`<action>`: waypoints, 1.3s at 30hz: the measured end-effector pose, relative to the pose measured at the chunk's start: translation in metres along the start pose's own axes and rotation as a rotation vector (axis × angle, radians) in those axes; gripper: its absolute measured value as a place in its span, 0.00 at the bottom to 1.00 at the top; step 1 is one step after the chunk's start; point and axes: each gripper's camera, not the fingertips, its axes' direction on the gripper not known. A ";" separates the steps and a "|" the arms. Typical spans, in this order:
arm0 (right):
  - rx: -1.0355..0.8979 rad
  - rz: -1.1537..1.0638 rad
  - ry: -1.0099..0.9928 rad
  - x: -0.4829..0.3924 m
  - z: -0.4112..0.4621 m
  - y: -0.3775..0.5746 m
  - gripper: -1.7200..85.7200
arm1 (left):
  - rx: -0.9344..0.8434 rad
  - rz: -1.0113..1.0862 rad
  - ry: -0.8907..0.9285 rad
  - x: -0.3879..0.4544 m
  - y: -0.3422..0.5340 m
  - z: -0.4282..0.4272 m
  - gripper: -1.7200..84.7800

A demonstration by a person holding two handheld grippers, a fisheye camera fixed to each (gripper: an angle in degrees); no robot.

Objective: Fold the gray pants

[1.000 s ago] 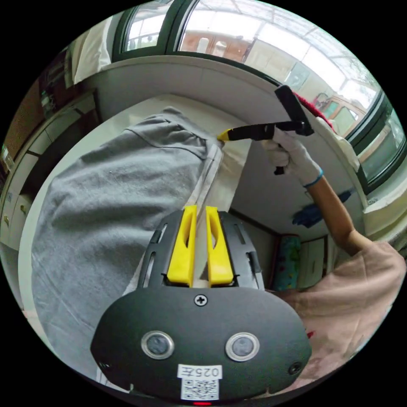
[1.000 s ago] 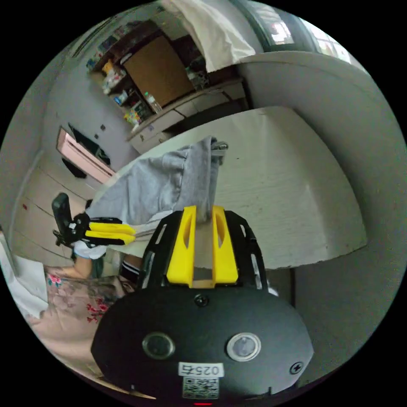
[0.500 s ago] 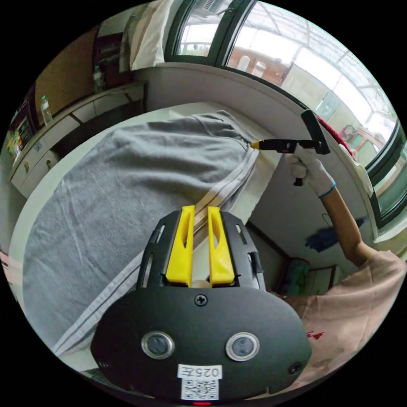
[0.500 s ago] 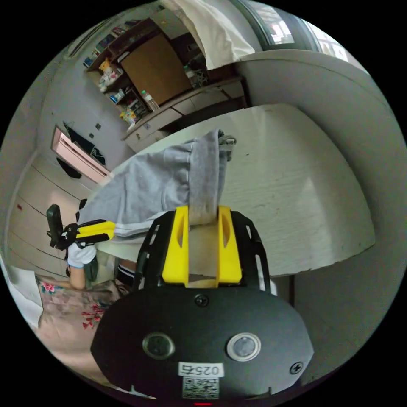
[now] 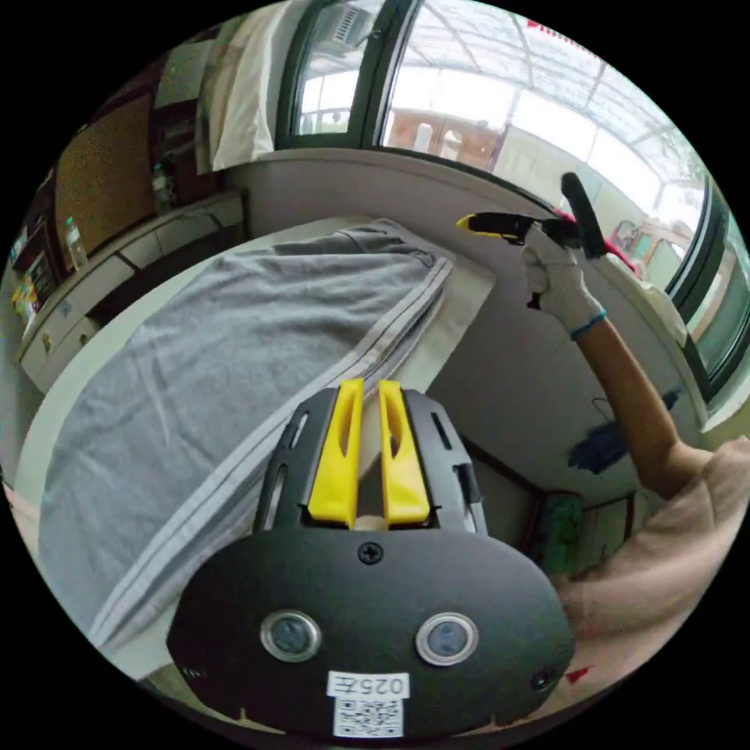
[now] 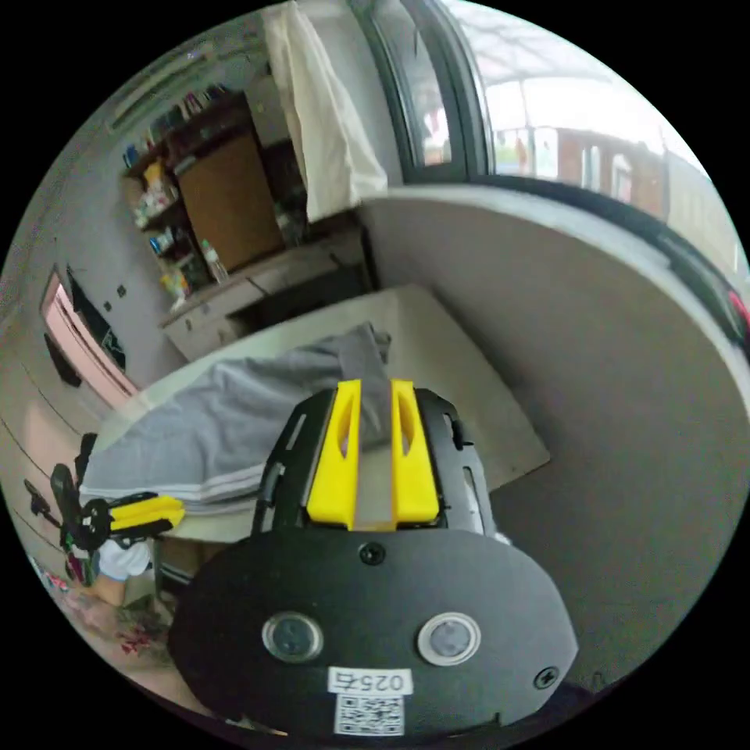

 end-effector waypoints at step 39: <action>-0.173 -0.813 -0.803 -0.714 0.041 0.248 0.19 | 0.419 -0.969 -0.403 -0.274 0.245 -0.409 0.01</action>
